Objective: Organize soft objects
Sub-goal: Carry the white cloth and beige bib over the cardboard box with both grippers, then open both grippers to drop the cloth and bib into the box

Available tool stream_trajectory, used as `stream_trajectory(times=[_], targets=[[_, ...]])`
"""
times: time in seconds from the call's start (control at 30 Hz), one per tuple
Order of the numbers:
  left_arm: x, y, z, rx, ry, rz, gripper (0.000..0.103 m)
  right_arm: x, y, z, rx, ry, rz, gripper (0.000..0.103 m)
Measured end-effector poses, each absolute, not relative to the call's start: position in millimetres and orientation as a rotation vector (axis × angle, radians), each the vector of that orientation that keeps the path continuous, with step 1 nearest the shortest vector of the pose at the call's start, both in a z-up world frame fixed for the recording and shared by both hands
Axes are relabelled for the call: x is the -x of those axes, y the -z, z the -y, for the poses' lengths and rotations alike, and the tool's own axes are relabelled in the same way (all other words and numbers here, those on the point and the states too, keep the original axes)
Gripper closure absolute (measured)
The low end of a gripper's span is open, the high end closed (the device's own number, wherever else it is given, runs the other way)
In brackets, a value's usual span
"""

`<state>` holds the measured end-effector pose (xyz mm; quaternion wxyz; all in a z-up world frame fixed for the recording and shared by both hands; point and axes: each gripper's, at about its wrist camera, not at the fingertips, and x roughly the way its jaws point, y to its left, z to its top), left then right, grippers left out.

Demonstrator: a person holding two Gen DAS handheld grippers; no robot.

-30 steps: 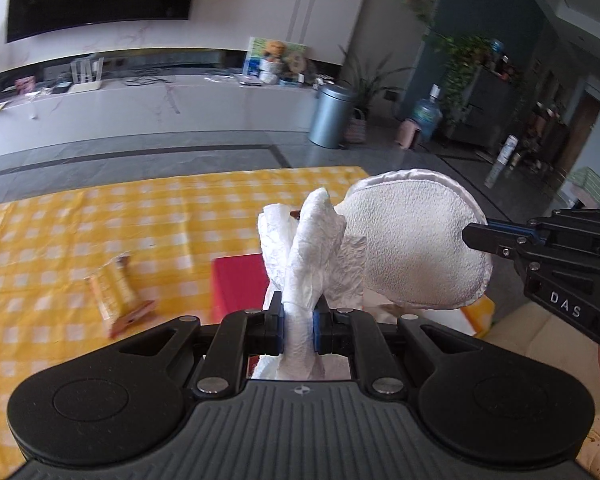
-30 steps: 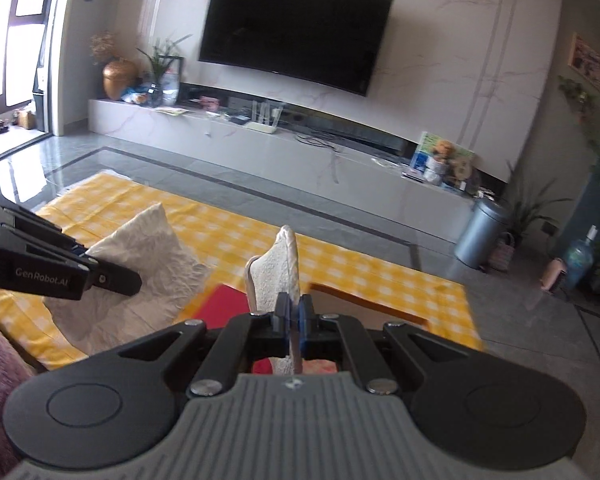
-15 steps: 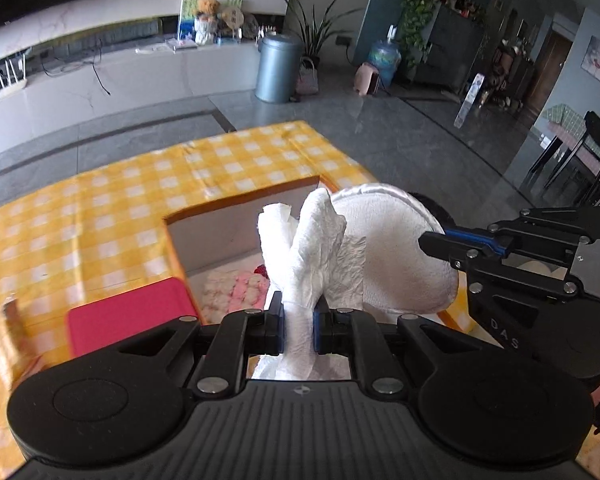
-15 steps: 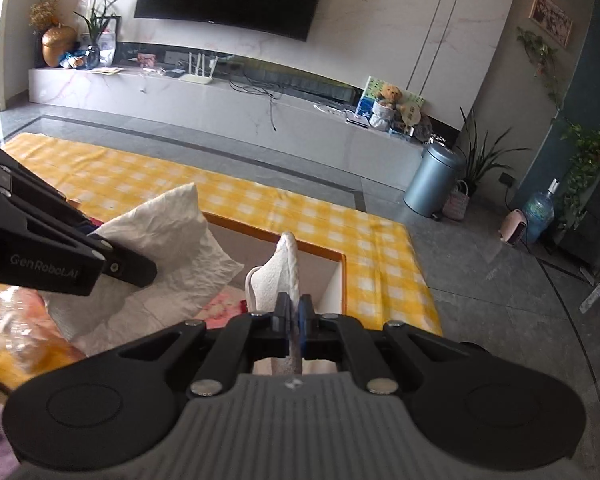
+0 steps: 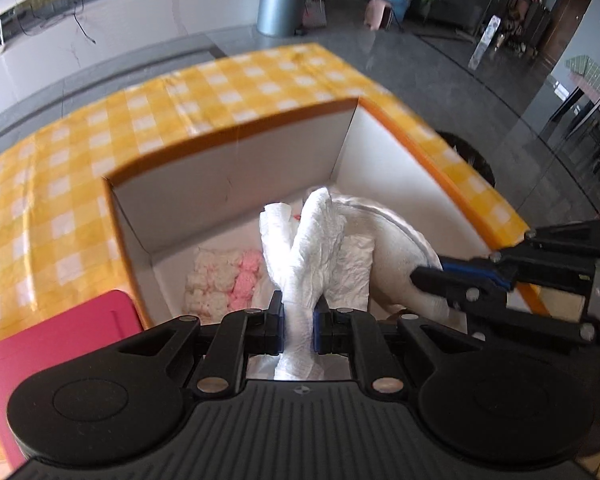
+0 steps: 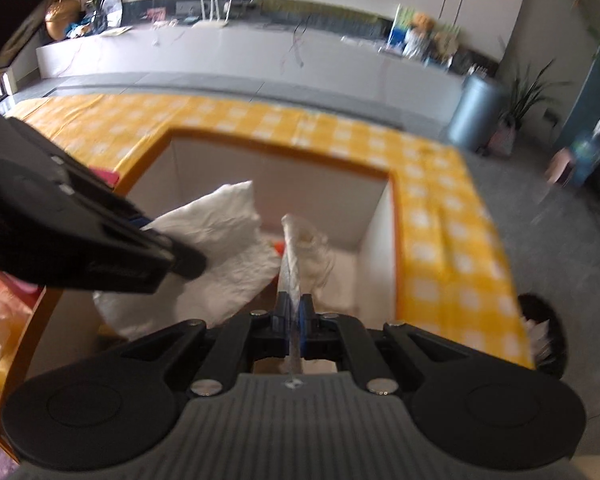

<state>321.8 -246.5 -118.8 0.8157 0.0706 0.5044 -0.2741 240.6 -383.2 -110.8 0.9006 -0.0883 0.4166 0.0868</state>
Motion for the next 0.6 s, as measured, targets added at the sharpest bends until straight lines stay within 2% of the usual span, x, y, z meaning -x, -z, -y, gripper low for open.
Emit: stream_trajectory(times=[0.3, 0.33, 0.4, 0.43, 0.47, 0.53, 0.6], targets=[[-324.4, 133.2, 259.6, -0.221, 0.578, -1.146, 0.087, -240.2, 136.9, 376.4, 0.182, -0.237, -0.946, 0.101], [-324.3, 132.2, 258.5, -0.221, 0.577, -1.144, 0.081, -240.7, 136.3, 376.4, 0.167, -0.240, -0.952, 0.101], [-326.7, 128.5, 258.5, -0.211, 0.579, -1.138, 0.077, -243.5, 136.0, 377.2, 0.146, -0.243, -0.964, 0.101], [-326.1, 126.0, 256.2, -0.209, 0.579, -1.135, 0.065, -244.1, 135.5, 377.4, 0.142, -0.243, -0.966, 0.100], [-324.9, 123.1, 253.9, -0.208, 0.582, -1.130, 0.058, -243.6, 134.0, 376.5, 0.141, -0.242, -0.969, 0.097], [-322.9, 116.5, 253.2, -0.208, 0.595, -1.118, 0.054, -241.7, 131.2, 373.8, 0.144, -0.235, -0.973, 0.094], [-319.0, 108.5, 251.0, -0.211, 0.588, -1.101, 0.043, -239.3, 128.2, 372.0, 0.147, -0.230, -0.979, 0.081]])
